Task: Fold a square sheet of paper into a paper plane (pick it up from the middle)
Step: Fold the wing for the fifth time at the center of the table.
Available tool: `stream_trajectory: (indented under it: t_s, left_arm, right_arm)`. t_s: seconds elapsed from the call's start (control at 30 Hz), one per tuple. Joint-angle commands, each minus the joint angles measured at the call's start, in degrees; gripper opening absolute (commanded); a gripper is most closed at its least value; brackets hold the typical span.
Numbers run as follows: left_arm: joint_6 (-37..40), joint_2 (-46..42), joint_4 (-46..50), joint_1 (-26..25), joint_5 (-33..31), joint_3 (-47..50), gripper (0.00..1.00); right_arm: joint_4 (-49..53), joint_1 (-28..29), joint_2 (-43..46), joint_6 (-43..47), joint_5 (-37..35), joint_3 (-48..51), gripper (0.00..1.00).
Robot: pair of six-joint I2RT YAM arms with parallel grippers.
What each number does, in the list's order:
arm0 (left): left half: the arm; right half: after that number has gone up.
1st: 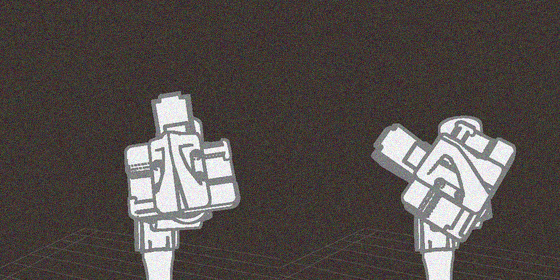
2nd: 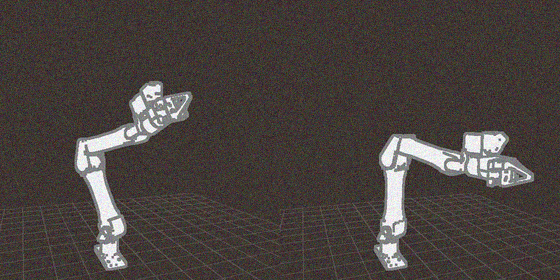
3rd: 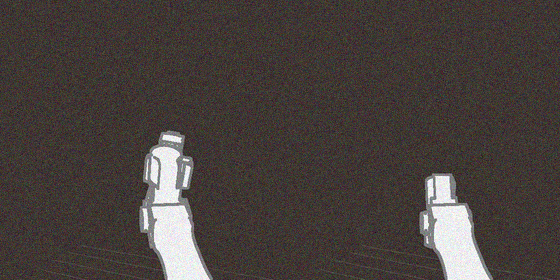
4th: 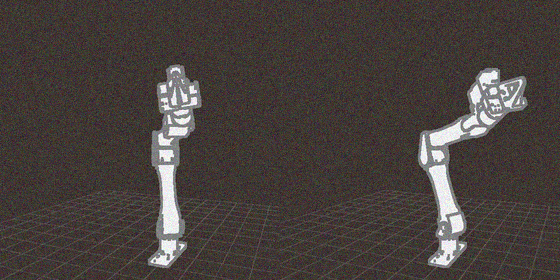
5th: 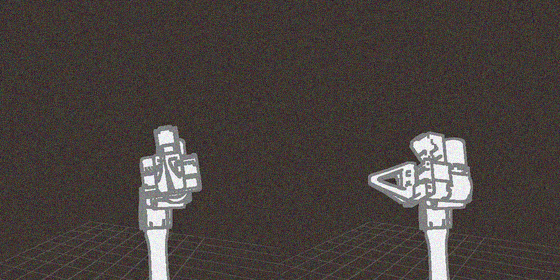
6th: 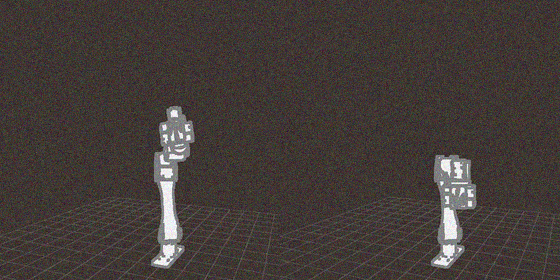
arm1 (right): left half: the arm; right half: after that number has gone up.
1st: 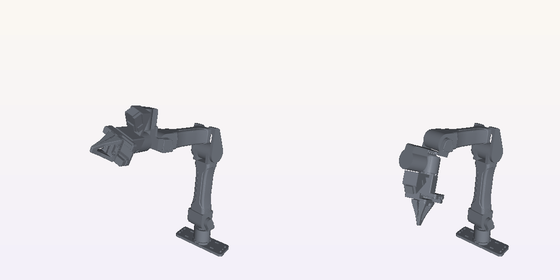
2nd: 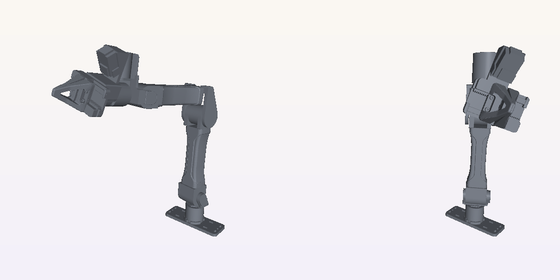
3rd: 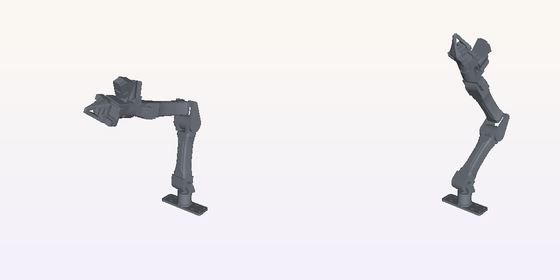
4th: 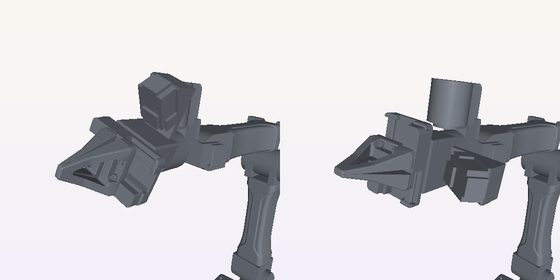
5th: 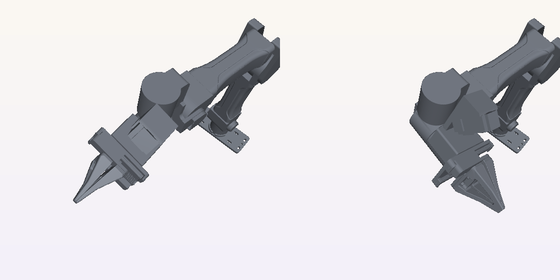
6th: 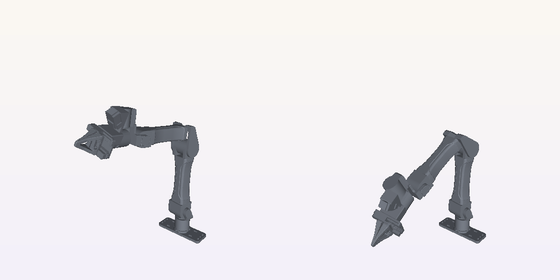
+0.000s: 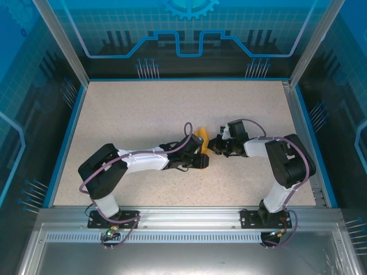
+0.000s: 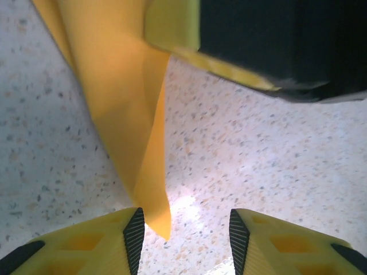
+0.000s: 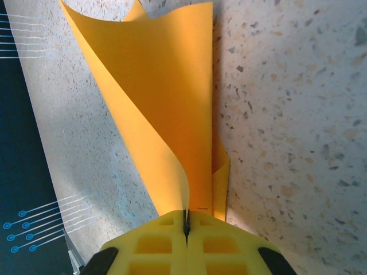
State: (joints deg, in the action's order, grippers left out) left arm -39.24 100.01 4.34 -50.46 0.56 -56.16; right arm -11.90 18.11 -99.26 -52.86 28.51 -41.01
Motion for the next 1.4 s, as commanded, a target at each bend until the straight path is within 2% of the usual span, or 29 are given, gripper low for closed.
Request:
stream_trajectory:
  t_s: [0.0,0.3,0.53,0.93,1.37]
  left_arm:
    - [-2.8,2.4,3.4,-0.7,-4.7,-0.7,0.45]
    - [-2.2,5.3,2.9,-1.2,-5.6,-2.4,0.32]
    - [-1.2,6.9,2.9,-1.5,-3.9,-3.8,0.29]
    - [3.1,9.5,11.6,-3.4,-8.7,-7.7,0.12]
    - [11.8,7.9,23.1,-4.7,-17.5,-10.6,0.11]
  right_arm:
    - [-0.8,1.0,1.4,-0.8,-0.4,0.9,0.00]
    - [-1.5,1.1,1.4,-1.0,-0.1,1.6,0.00]
    - [-2.3,1.1,1.5,-1.6,0.0,2.0,0.00]
    - [-2.8,1.0,2.0,-2.1,-0.6,1.9,0.00]
    - [0.5,2.0,2.7,-0.3,-0.9,-0.2,0.00]
